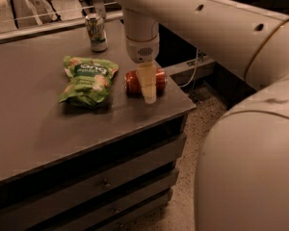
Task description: Knock coke can over
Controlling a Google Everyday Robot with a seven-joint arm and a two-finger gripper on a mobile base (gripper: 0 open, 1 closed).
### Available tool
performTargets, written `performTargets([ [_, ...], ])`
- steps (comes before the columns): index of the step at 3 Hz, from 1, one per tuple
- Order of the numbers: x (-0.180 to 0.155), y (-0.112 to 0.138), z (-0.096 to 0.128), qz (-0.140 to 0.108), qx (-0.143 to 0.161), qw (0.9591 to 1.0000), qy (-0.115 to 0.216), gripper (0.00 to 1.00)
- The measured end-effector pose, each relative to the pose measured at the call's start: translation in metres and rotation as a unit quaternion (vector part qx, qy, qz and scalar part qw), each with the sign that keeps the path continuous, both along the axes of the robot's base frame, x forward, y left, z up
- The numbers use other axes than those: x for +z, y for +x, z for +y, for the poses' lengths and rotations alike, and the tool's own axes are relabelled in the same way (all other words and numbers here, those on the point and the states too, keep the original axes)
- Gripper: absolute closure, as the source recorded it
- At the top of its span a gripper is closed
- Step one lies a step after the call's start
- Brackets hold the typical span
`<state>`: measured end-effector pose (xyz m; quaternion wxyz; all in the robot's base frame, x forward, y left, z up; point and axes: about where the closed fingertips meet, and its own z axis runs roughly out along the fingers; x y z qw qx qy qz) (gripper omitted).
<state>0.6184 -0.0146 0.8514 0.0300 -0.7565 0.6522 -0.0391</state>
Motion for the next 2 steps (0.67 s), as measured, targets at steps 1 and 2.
performTargets([
  [1,0.020,-0.013,-0.026,-0.026,0.006,0.9985,0.049,0.00],
  [2,0.042,-0.027,-0.060,-0.045,-0.010,0.9962,0.074,0.00],
])
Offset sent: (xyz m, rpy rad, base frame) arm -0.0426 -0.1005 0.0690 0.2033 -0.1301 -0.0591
